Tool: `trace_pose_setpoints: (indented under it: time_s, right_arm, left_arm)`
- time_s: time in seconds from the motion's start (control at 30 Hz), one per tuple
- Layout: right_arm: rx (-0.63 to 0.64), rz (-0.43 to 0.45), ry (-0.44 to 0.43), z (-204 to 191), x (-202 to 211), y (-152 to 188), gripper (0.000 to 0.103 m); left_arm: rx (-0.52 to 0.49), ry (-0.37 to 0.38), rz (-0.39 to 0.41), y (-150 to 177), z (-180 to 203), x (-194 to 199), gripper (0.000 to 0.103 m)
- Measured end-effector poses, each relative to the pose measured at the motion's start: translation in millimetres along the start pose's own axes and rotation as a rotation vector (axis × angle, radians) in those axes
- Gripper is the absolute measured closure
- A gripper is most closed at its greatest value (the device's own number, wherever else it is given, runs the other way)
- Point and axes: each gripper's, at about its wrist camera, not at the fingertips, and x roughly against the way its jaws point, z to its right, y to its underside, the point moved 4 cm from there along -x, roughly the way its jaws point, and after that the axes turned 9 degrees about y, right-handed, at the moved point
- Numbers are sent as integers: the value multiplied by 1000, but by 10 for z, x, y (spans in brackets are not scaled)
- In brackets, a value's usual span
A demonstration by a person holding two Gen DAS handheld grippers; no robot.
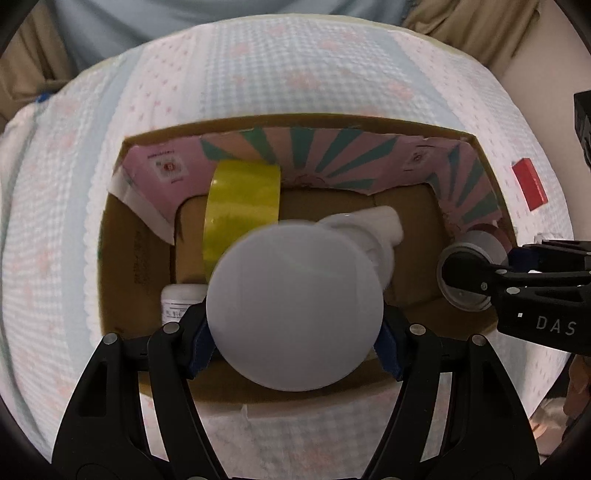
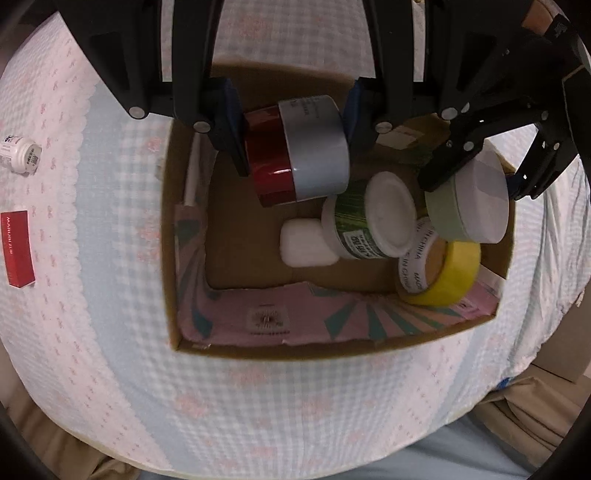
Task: Organize rigid objects
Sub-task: 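Carry both jars into the cardboard box and open both tools, then lift both tools out of the box toward the red box and bottle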
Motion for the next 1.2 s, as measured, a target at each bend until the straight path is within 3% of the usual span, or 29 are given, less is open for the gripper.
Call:
trace_pose_setpoints:
  time_s: [0.2, 0.23, 0.27, 0.3, 0.33, 0.43, 0.83, 1.2]
  right_arm:
    - [9, -20, -19, -36, -97, -30, 61]
    - [3, -19, -31, -48, -102, -36, 57]
    - [-12, -7, -52, -37, -75, -46, 52]
    - [-24, 15, -65, -20, -31, -55, 30]
    - [-31, 32, -72, -11, 7, -73, 0]
    - [-44, 82, -92, 56, 130, -92, 0]
    - [-37, 110, -69, 107, 371, 41, 0]
    - [-46, 175, -50, 440, 963, 342, 0]
  left_arm:
    - [2, 21, -28, 13, -38, -67, 33]
    - [15, 33, -33, 5, -59, -60, 28]
    - [24, 46, -26, -8, -73, -27, 8]
    - [26, 48, -17, -14, -79, 11, 0]
    - [20, 46, 5, -25, -85, 75, 0]
    - [1, 28, 12, 7, -98, 115, 0]
    - [72, -17, 27, 144, -198, 241, 0]
    - [71, -37, 73, 143, 259, 839, 0]
